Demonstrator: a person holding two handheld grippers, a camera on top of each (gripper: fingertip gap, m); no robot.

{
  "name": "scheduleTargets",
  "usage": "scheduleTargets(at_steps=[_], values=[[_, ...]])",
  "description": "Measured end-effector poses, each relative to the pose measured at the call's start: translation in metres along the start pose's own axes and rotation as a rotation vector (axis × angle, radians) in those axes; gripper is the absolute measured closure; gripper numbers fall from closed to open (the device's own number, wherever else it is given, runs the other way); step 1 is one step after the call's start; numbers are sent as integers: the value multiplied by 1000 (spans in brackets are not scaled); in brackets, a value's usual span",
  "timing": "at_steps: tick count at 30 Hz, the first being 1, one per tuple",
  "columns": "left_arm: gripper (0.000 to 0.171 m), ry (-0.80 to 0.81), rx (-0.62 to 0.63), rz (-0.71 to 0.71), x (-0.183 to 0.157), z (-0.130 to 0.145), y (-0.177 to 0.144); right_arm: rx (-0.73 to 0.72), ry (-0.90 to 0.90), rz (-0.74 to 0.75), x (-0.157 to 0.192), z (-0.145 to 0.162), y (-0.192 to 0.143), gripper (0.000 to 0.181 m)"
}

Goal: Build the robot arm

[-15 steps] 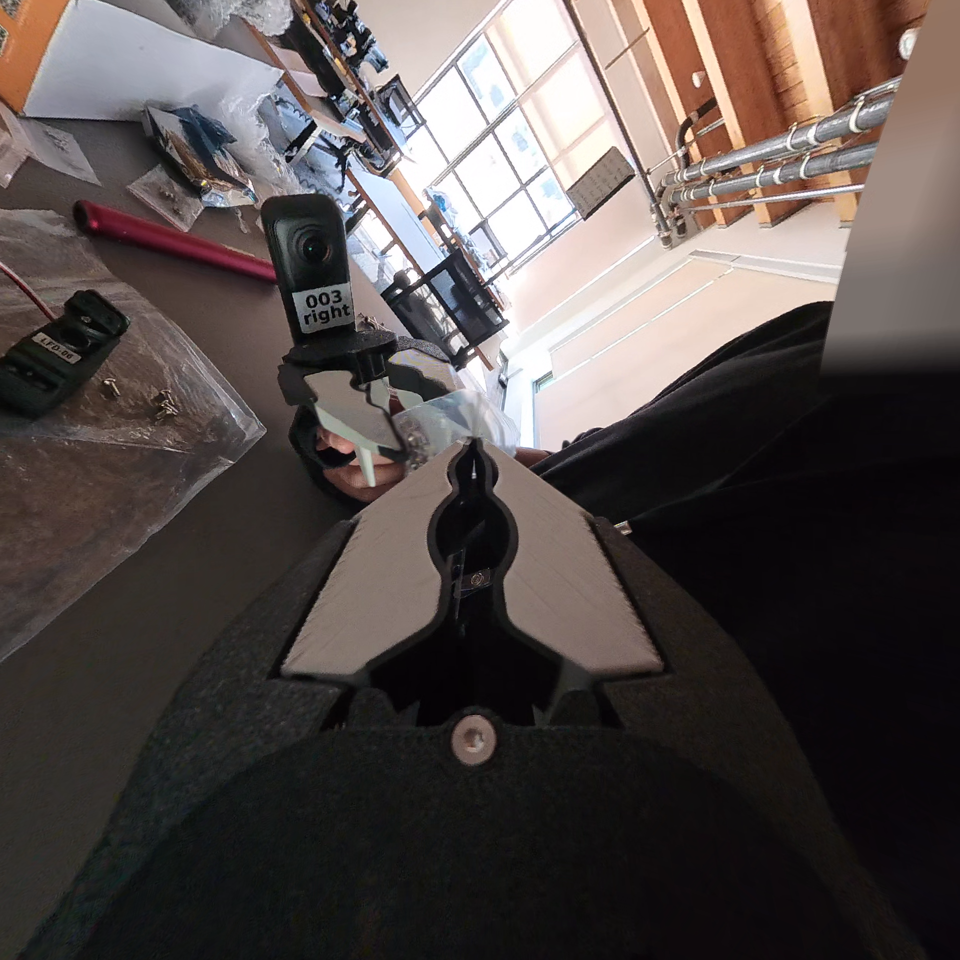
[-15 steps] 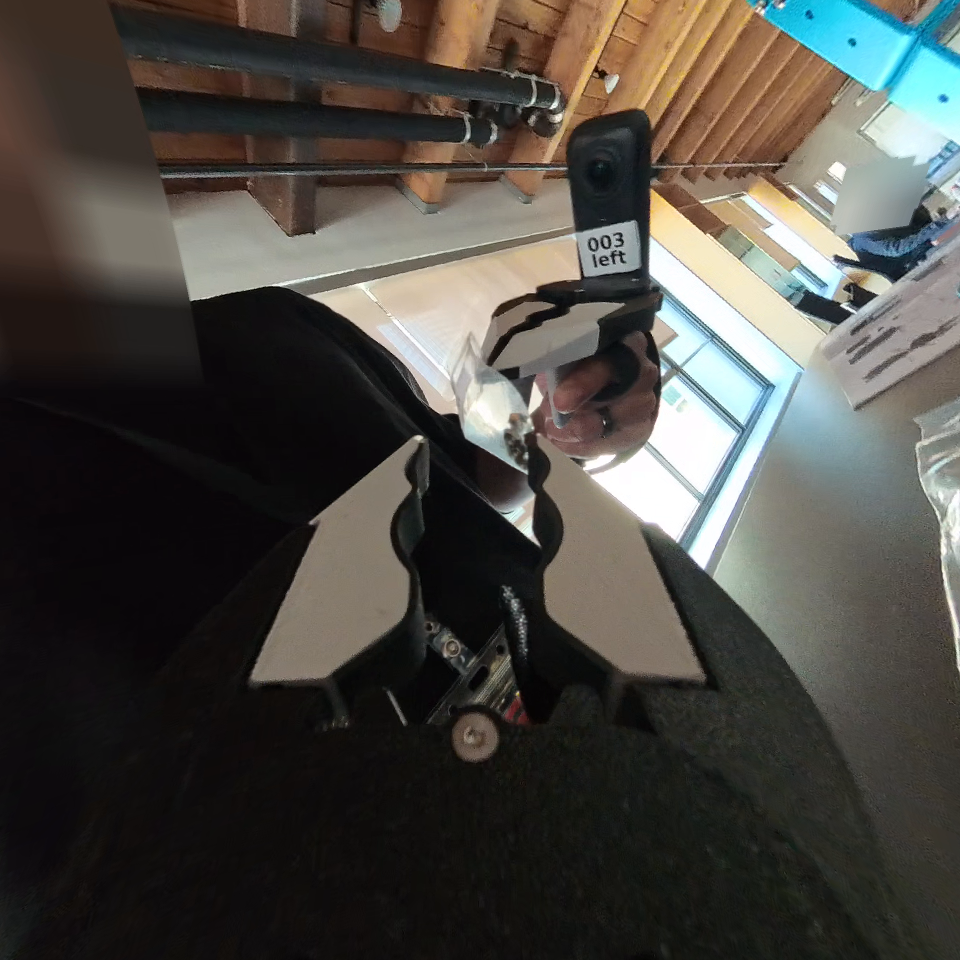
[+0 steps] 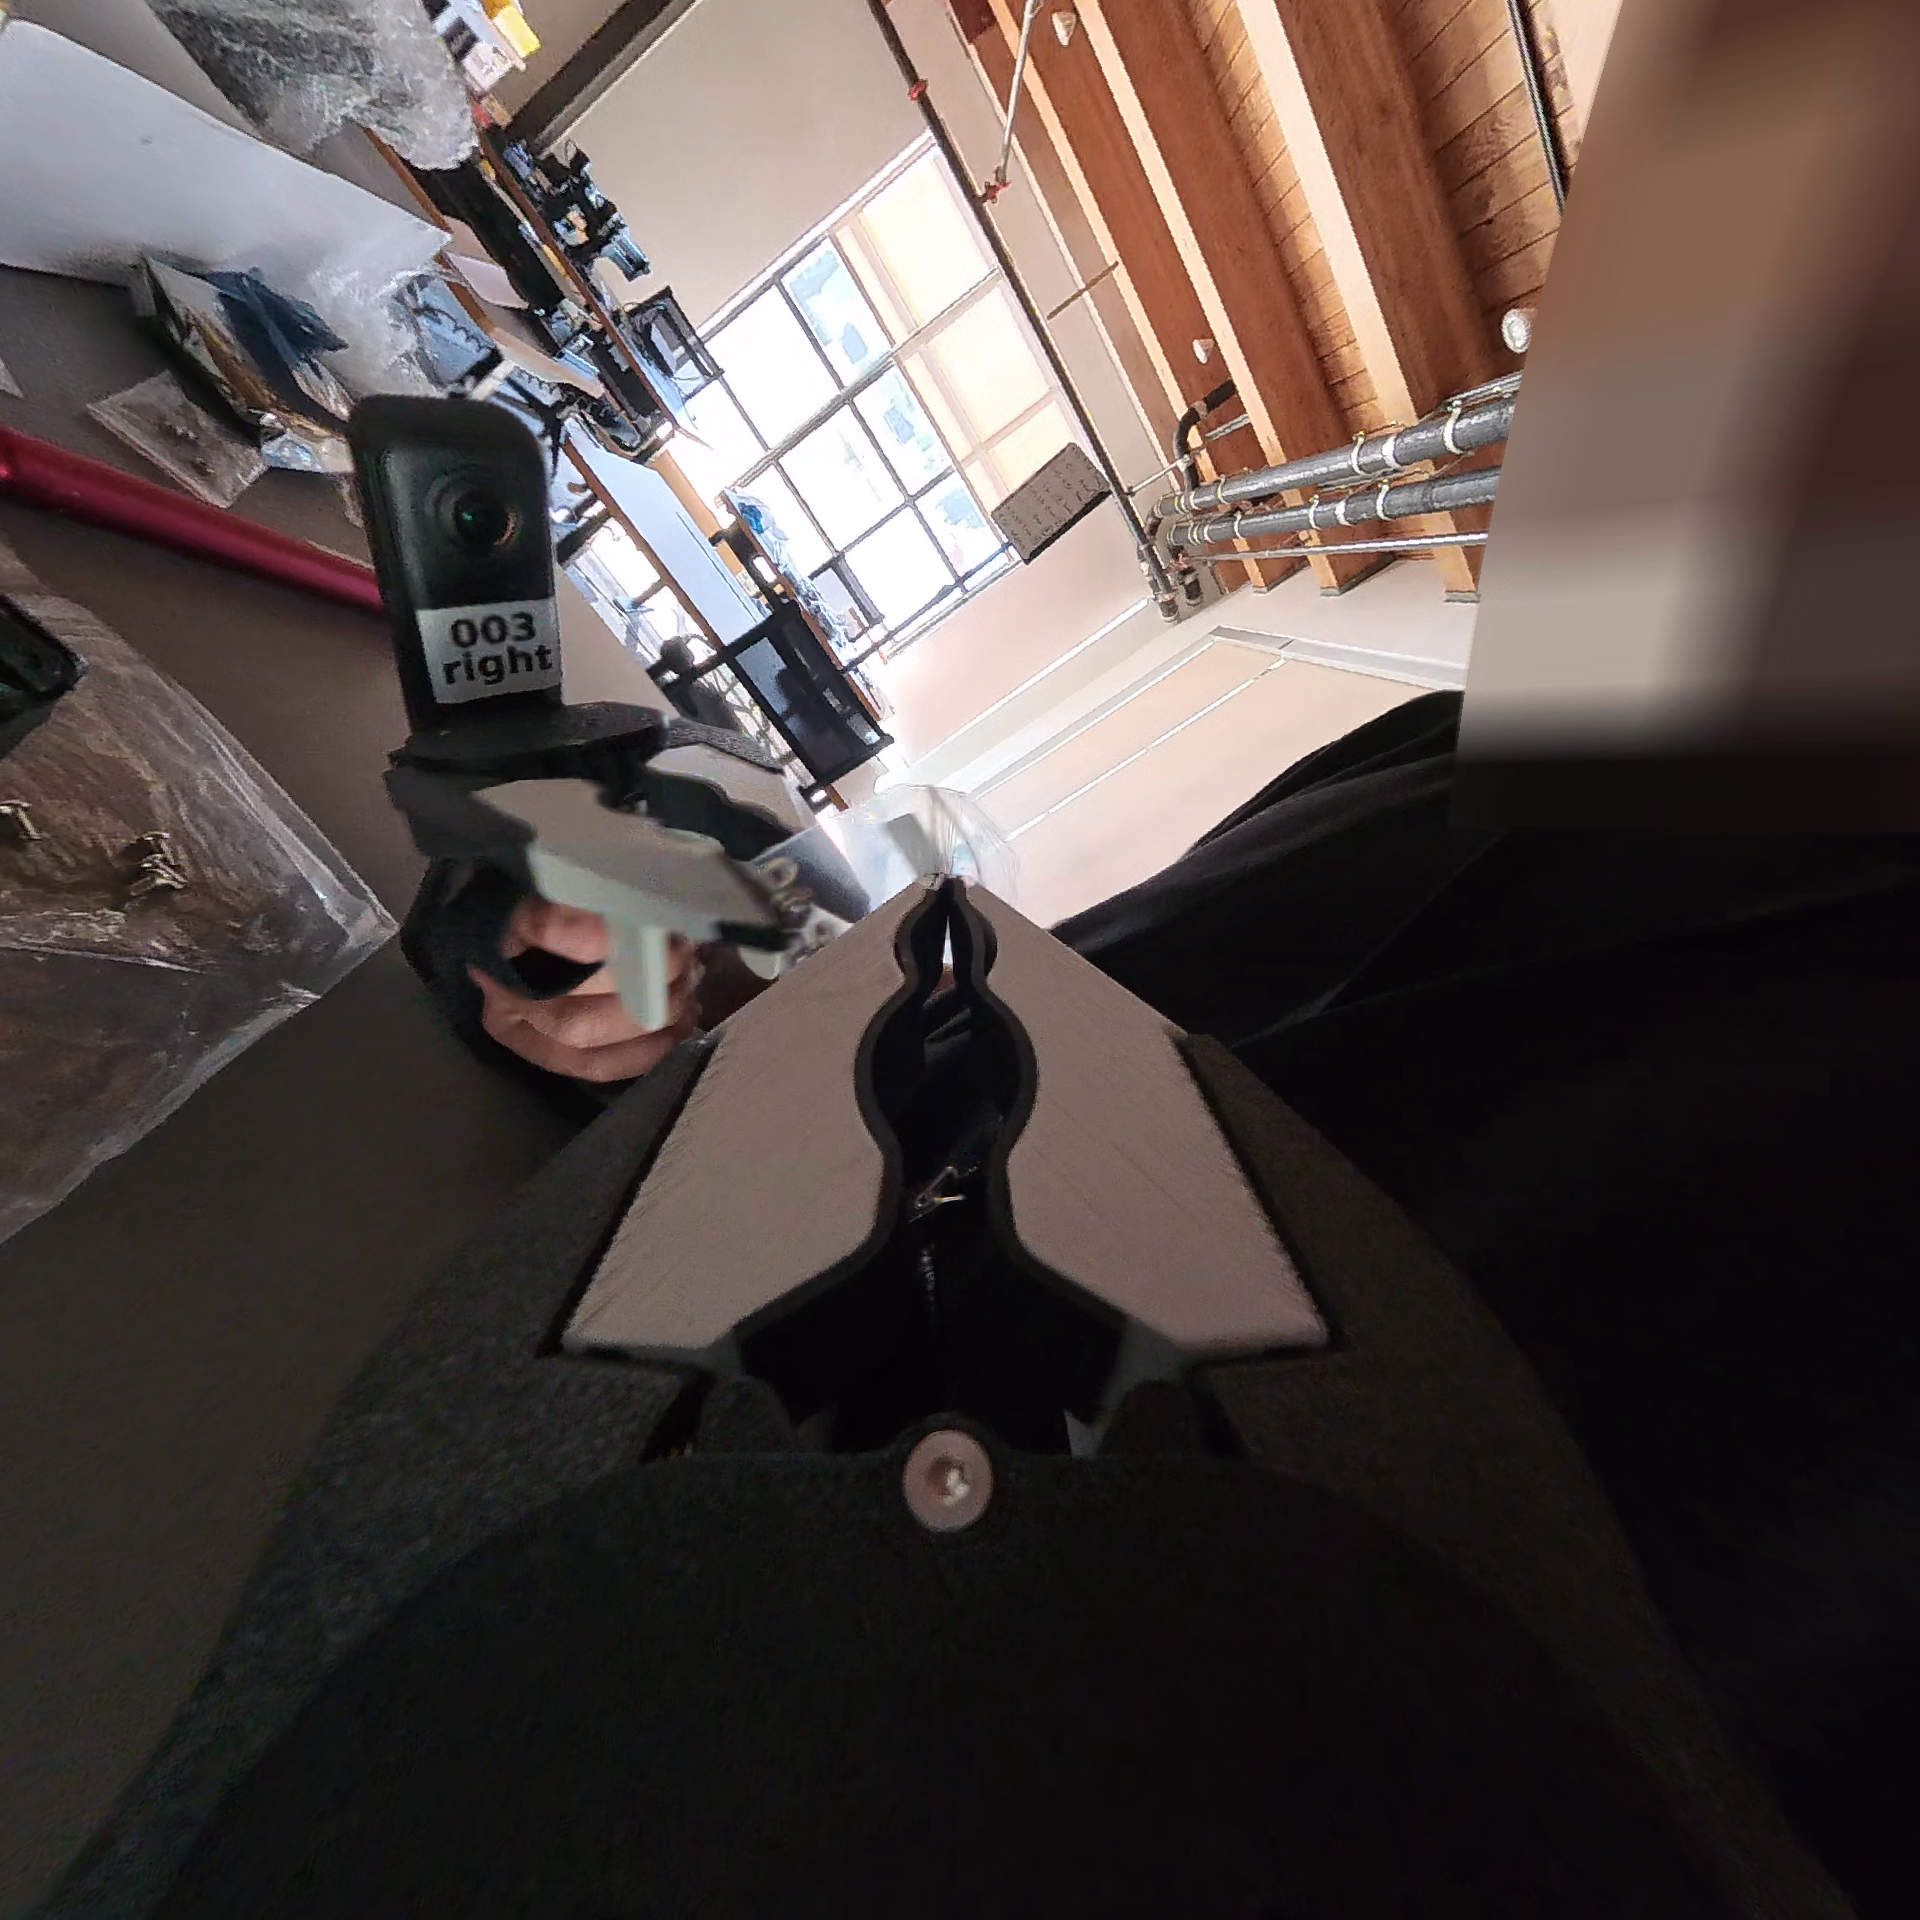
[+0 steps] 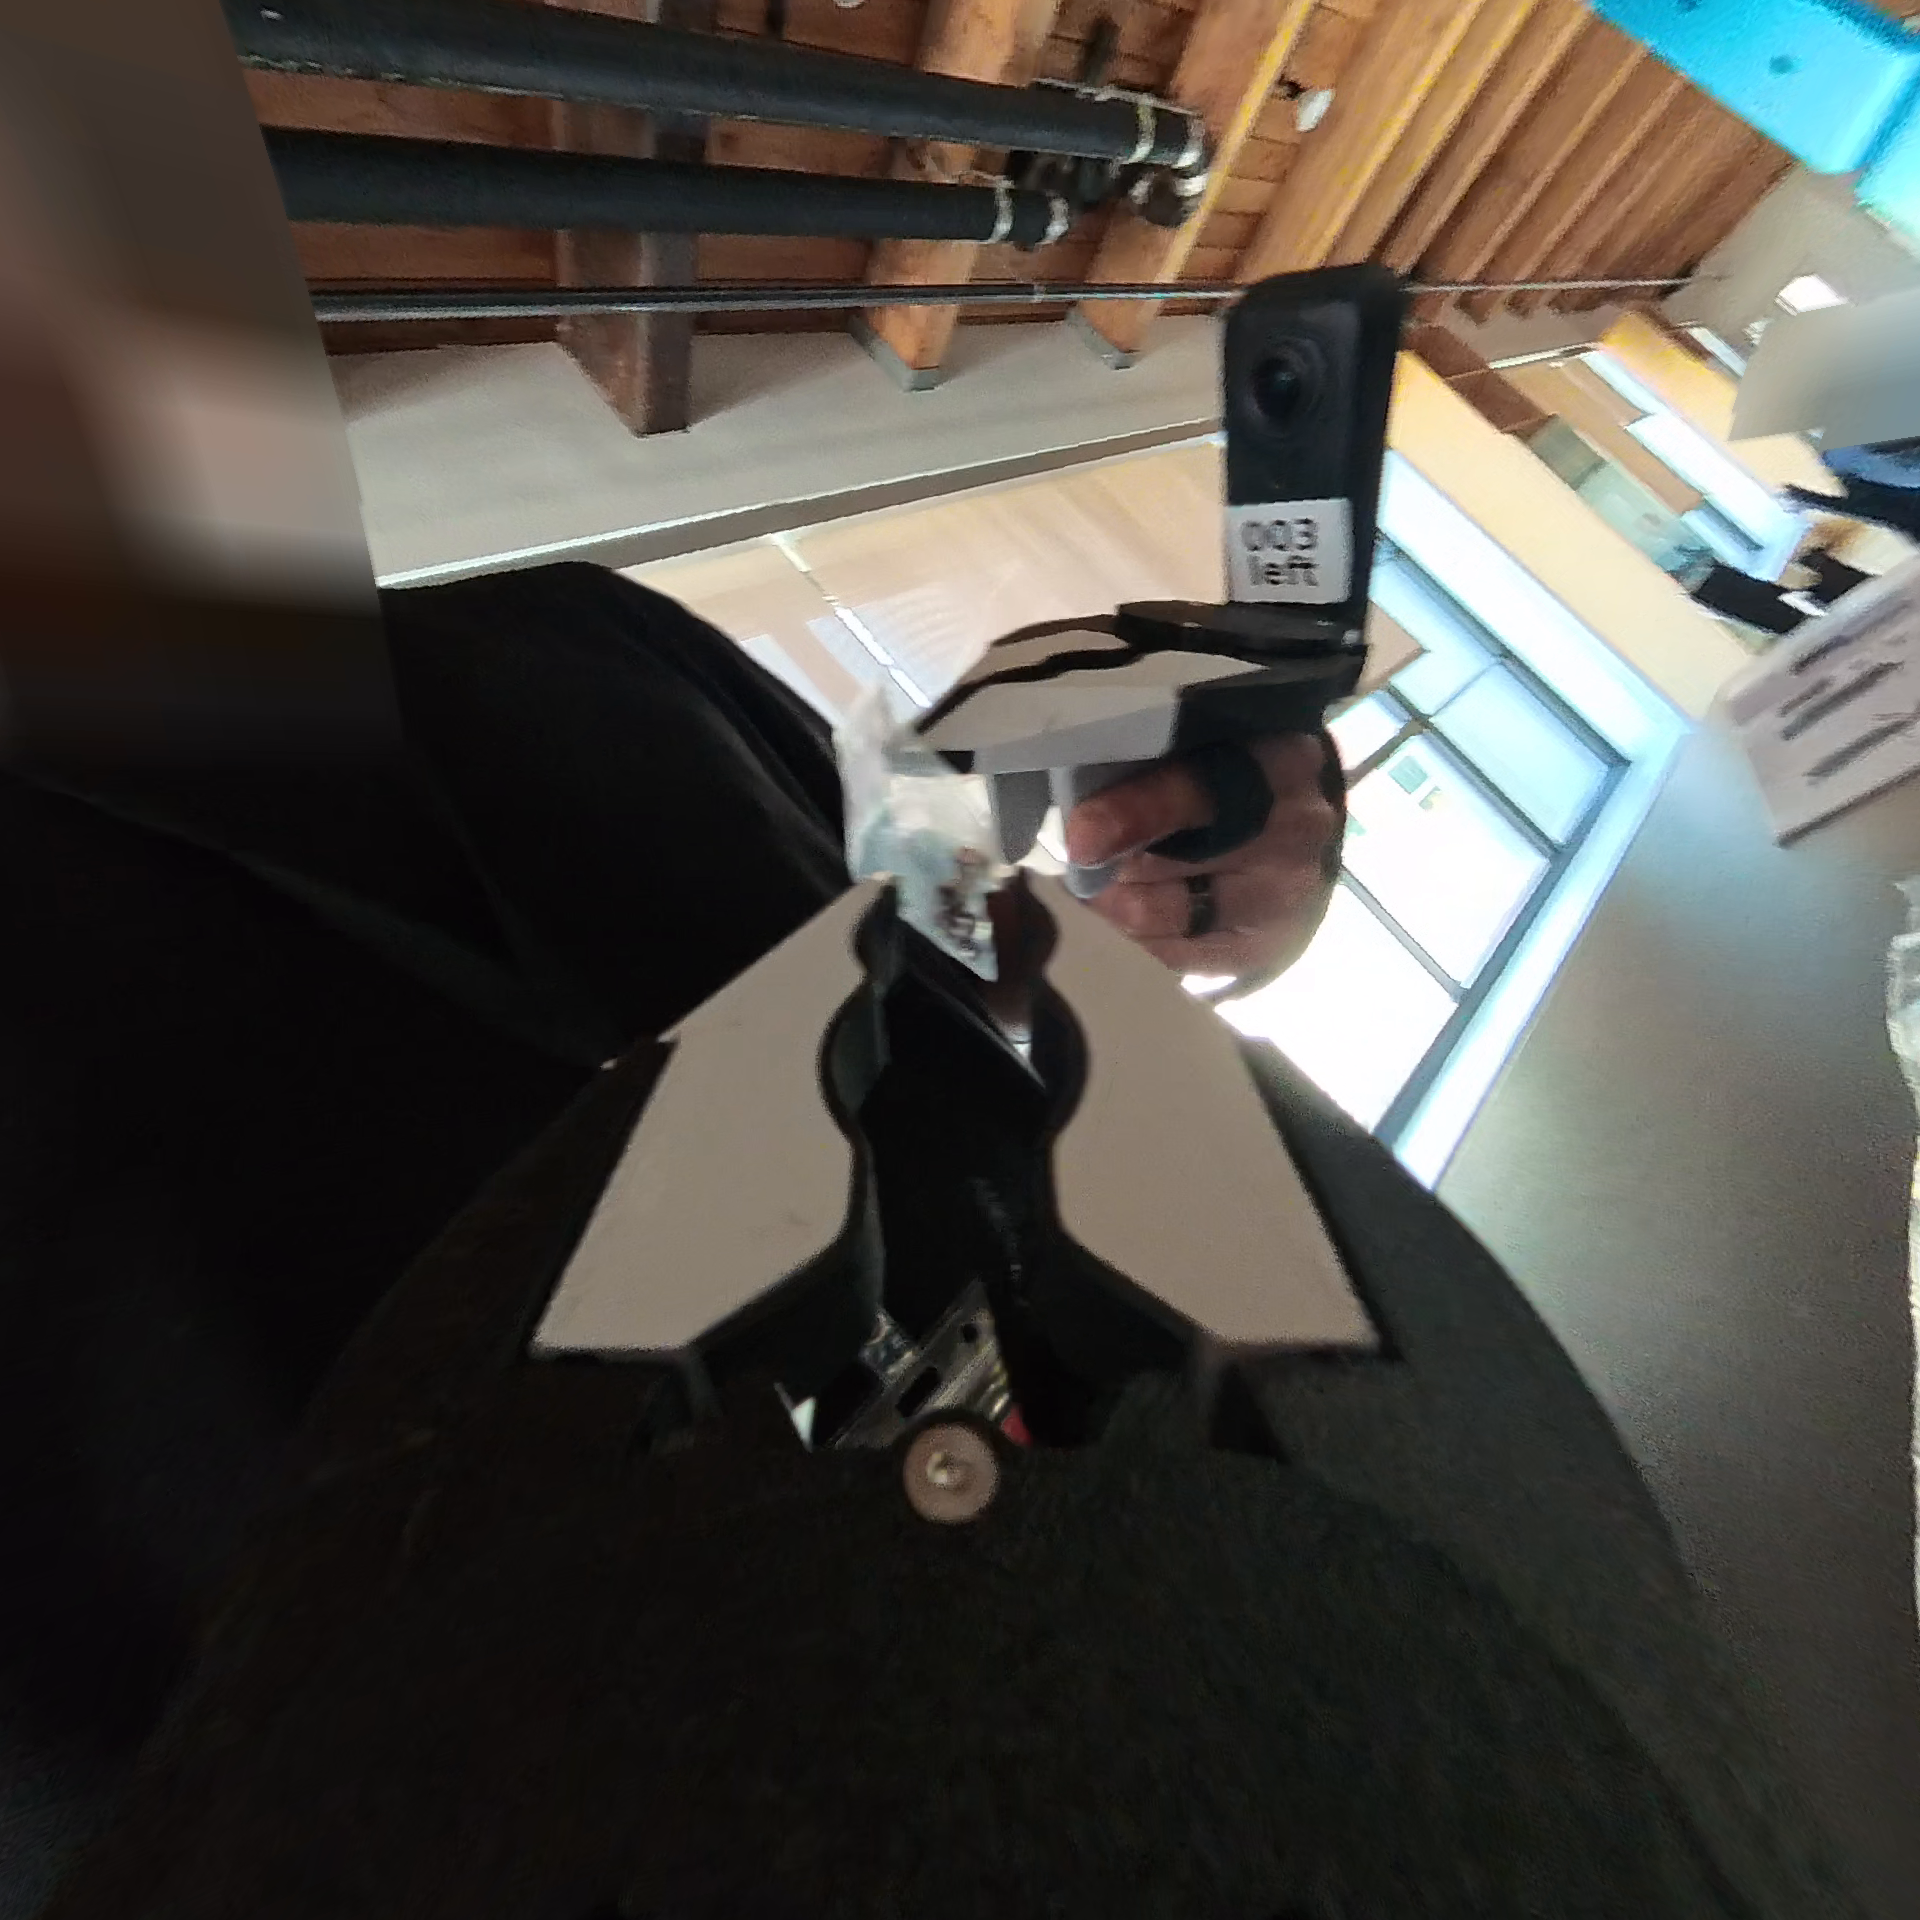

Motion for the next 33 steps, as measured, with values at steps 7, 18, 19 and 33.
scheduleTargets(at_steps=[7, 18, 19, 33], values=[[171, -13, -21, -44, 13, 5, -6, -5, -35, 48, 11, -2, -16, 161], [171, -10, -44, -40, 26, 6, 5, 69, -55, 163, 16, -4, -18, 171], [171, -11, -43, -36, 27, 5, 6, 65, -69, 164, 15, -5, -17, 177], [171, 81, 40, -205, 39, 25, -10, 83, -72, 402, 9, -6, -33, 178]])
Point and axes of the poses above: each gripper's, where its closed fingertips meet, y out along the fingers, z out of its underside, x = y × z across the jaws, the point moved 9 cm from there along -y, back along the fingers, and after that the axes turned 12 degrees about y, right-handed, at the moved point
